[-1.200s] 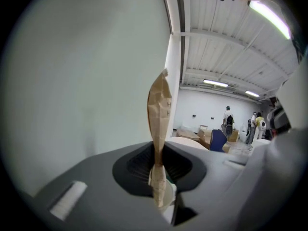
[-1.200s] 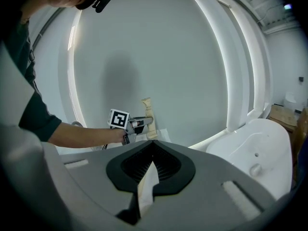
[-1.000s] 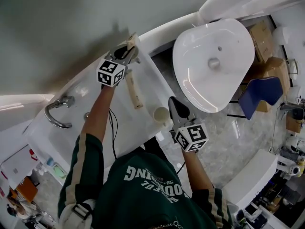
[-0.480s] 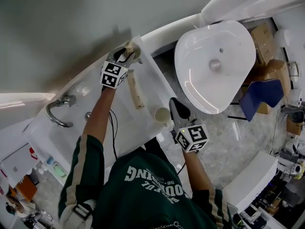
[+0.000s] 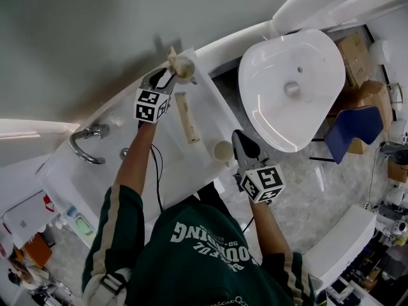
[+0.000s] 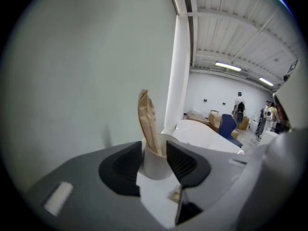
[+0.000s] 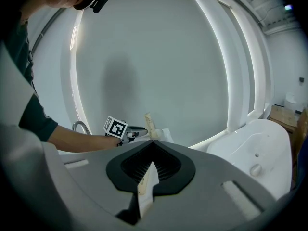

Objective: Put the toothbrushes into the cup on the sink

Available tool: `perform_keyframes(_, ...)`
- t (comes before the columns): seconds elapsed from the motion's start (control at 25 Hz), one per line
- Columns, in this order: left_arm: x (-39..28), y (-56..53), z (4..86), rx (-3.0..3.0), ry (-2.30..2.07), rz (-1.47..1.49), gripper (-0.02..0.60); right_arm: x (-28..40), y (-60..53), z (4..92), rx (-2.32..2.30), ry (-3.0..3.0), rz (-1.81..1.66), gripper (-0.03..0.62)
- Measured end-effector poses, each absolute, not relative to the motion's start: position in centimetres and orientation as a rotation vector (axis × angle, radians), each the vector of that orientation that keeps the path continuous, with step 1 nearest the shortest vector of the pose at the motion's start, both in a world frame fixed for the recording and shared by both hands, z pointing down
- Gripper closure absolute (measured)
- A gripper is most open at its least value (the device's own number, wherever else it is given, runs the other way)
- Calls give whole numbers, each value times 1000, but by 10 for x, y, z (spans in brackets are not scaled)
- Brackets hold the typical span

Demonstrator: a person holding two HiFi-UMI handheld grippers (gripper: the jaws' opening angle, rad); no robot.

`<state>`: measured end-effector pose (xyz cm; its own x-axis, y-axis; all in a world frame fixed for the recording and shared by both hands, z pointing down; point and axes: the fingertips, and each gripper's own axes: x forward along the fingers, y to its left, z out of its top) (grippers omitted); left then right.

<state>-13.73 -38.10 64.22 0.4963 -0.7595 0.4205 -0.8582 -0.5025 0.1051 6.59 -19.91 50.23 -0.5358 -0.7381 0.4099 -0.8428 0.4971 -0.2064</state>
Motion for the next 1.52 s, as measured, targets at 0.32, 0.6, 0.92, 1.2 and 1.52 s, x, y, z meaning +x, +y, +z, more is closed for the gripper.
perform_keyframes(0.32, -143, -328, 616, 2474, -1306, 389, 451, 40, -187, 486, 1292, -2540, 507, 591)
perform_keyframes(0.6, -133, -277, 586, 2561, -1196, 381, 531, 9, -166, 459, 1253, -2608, 423, 591)
perform_keyframes(0.92, -137, -239, 566, 2549, -1225, 364, 531, -4, -153, 441, 1217, -2665, 362, 591)
perform_keyframes(1.2, -148, -213, 561, 2489, -1317, 362, 531, -11, -157, 443, 1123, -2718, 363, 591)
perform_keyframes(1.52, -133, -206, 563, 2430, -1359, 332, 529, -2, -172, 443, 968, -2771, 371, 591)
